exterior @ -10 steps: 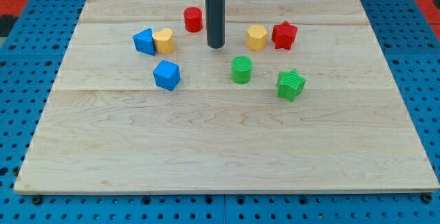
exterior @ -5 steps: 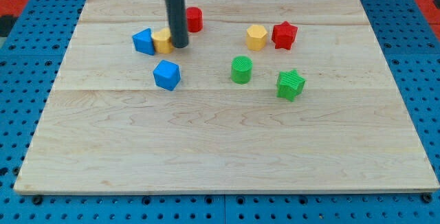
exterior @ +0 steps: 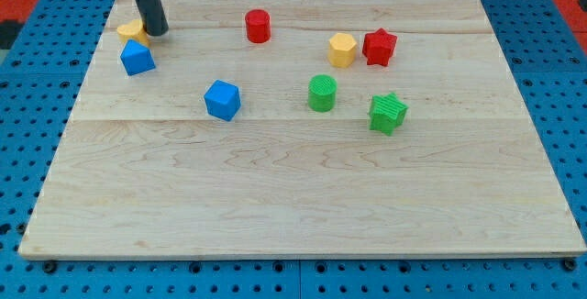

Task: Separate the yellow heart and blue triangle away from each other

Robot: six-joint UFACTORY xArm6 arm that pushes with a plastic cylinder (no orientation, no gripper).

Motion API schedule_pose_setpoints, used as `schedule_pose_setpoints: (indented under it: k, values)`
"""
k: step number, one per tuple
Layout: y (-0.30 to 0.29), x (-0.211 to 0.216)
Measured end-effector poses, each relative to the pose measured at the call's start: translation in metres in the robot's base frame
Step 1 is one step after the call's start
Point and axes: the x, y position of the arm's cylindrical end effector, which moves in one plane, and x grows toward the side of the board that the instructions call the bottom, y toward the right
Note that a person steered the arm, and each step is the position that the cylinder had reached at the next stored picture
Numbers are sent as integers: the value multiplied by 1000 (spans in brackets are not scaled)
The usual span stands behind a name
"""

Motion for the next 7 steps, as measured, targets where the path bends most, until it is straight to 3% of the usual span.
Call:
schedule_pose_setpoints:
  k: [2,5,7]
  values:
    - [-76,5]
    - [1,74]
    - [8,115]
